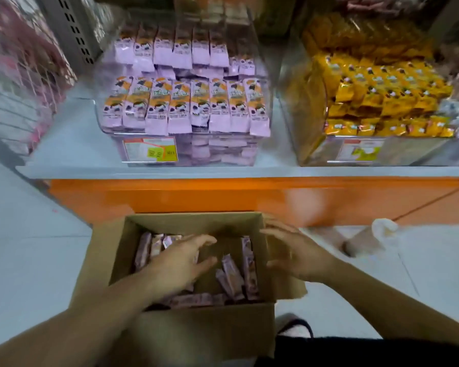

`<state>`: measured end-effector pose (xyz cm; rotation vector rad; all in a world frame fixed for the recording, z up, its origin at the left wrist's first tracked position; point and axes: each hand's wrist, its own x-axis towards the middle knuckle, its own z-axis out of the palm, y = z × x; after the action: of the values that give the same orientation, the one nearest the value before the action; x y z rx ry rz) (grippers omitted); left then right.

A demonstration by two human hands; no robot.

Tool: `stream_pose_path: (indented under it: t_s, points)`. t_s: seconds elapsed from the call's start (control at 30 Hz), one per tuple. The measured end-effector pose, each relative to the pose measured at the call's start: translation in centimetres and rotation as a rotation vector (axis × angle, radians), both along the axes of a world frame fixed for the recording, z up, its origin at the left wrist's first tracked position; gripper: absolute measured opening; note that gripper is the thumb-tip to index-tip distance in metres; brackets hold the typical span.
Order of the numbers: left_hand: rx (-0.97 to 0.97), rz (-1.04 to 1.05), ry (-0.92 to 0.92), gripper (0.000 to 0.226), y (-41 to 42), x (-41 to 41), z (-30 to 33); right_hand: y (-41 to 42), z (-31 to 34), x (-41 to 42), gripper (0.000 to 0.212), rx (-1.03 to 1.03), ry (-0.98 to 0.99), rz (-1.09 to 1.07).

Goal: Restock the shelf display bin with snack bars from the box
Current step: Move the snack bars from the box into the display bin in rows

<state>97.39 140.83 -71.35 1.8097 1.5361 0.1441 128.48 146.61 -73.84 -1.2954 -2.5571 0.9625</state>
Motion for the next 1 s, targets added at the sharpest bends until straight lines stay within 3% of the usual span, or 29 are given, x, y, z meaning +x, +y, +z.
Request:
stream_pose_path:
  t_s: [0.13,0.2,0.3,0.37,0.47,0.6,0.8,1.0]
  points:
    - [-0.202,0.008,-0.053,0.068,3.3,3.0,-7.5,0.0,-3.3,0.8,0.072,-0.002,0.191,-0.058]
    - [-0.289,0.002,-0.079,0.091,4.6,3.7,-11.2,-0.2,-4.2,0.7,0.069,-0.040,0.248,-0.093]
    - [-0.367,-0.042,0.051,0.121,4.8,4.4,-16.5,-0.4,-5.2,0.8,0.068,-0.092,0.289,-0.134]
    - [-0.417,0.012,0.044,0.135,4.4,4.6,-18.5,-0.4,-5.5,0.9,0.068,-0.113,0.285,-0.150]
    - [-0.516,0.153,-0.075,0.122,3.8,4.8,-20.4,-0.3,-5.7,1.1,0.068,-0.154,0.269,-0.177]
    - [-0.529,0.121,-0.111,0.114,3.5,4.2,-23.4,-0.5,-5.7,1.1,0.070,-0.184,0.280,-0.202]
    - [-0.502,0.120,-0.104,0.101,3.4,5.5,-18.9,-0.9,-5.6,1.3,0.071,-0.212,0.244,-0.227]
    - [-0.650,0.134,-0.205,0.055,3.3,5.1,-17.5,-1.2,-5.5,1.1,0.071,-0.234,0.253,-0.256]
